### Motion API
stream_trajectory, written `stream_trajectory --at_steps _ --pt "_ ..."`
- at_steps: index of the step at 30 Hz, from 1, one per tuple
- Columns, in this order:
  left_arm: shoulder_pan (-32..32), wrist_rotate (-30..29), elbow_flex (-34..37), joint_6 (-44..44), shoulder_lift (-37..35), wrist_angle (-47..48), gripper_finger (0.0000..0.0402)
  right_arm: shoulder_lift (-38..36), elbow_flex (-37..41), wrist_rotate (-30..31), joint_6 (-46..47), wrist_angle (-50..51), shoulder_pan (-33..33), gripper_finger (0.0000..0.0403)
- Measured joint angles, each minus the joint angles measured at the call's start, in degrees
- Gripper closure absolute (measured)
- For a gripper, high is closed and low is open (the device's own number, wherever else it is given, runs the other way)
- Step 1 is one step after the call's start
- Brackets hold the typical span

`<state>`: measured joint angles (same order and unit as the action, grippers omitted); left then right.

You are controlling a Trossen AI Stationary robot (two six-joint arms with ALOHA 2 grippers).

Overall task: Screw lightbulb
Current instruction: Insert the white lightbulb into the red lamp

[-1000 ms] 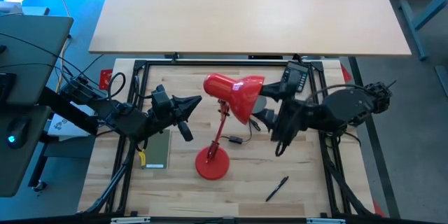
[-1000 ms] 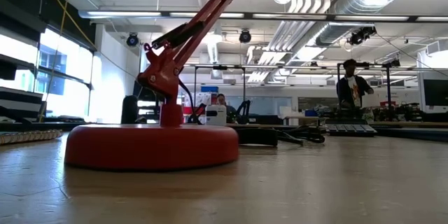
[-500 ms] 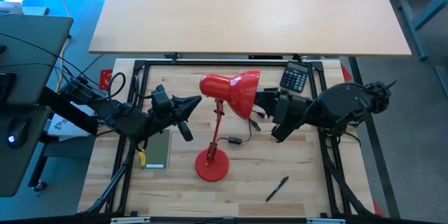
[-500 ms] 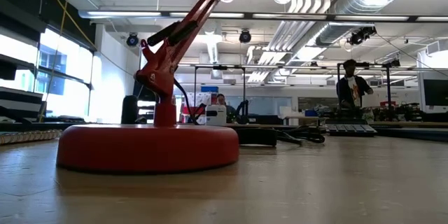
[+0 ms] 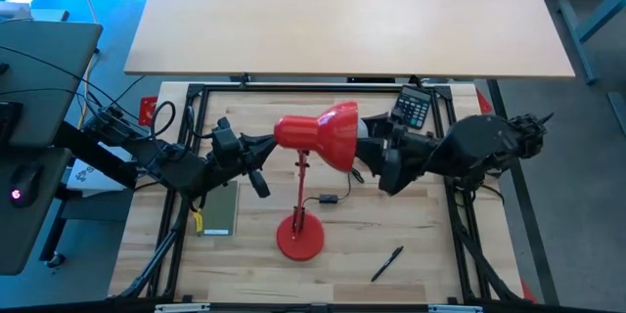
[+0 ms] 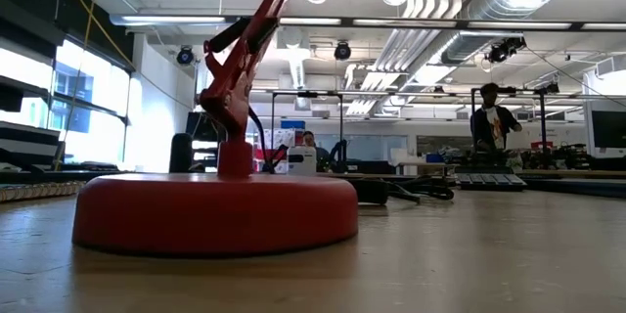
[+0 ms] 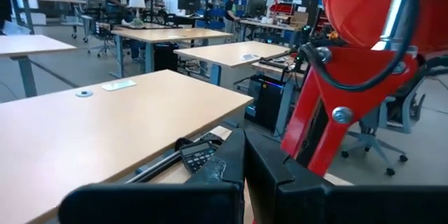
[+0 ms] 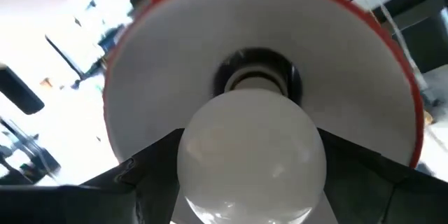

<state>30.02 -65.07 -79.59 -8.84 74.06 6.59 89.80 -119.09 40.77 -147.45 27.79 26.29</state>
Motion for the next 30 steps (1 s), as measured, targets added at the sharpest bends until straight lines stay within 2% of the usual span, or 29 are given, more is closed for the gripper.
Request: stream_trajectory --at_steps 3,7,23,27,30 --pt "-0.37 0.0 0.0 0.06 0.0 0.0 0.0401 0.0 0.0 -0.18 -5.26 -3.0 -0.03 0.0119" --pt "-0.47 -0.05 0.0 0.09 0.0 0.0 0.0401 0.0 0.0 -1.56 -6.94 -4.05 -0.15 0.0119" --pt "-0.77 -0.1 0.0 0.05 0.0 -0.33 0.0401 -0.23 -0.17 1.02 -2.78 0.65 -0.45 0.0119" --pt "-0.93 0.43 0.0 0.07 0.02 -7.94 0.0402 -0.26 -0.2 1.07 -2.55 1.89 -0.41 0.0119" --pt "-1.75 4.76 -0.02 0.85 0.02 -17.11 0.0401 -0.26 -0.2 1.07 -2.52 2.02 -0.41 0.0119"
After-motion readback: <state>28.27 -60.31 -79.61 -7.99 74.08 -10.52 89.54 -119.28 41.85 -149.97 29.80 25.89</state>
